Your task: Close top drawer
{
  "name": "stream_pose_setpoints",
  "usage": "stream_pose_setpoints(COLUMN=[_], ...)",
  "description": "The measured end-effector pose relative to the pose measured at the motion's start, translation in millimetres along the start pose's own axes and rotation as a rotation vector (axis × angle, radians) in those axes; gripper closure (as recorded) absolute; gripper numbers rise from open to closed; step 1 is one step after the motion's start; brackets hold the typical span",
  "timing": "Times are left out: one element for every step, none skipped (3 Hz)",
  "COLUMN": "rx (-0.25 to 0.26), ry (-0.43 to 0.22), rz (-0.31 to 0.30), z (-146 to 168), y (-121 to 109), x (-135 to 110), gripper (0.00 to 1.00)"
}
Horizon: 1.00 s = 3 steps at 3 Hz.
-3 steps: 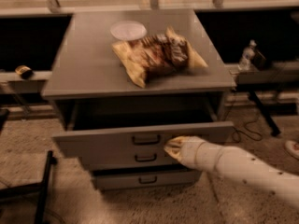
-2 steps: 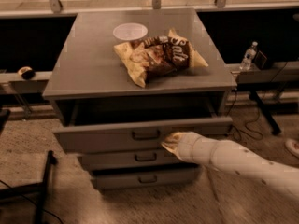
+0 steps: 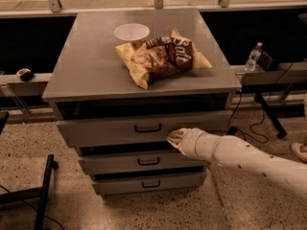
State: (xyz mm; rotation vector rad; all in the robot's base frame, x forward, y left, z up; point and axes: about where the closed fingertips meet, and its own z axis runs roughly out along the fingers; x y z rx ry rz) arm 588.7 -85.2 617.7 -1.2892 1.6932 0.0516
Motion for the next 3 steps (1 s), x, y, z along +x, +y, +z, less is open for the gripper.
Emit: stream_pose_setpoints(rx=[0.007,-0.026,-0.094], ry=[0.008,0.023,0.007], rz=[-0.002,-0.103,-0.205], z=[14,21,12], y=[-15,-11,9], x=[-1,-2,-1], gripper=[1.0,1.0,1.0])
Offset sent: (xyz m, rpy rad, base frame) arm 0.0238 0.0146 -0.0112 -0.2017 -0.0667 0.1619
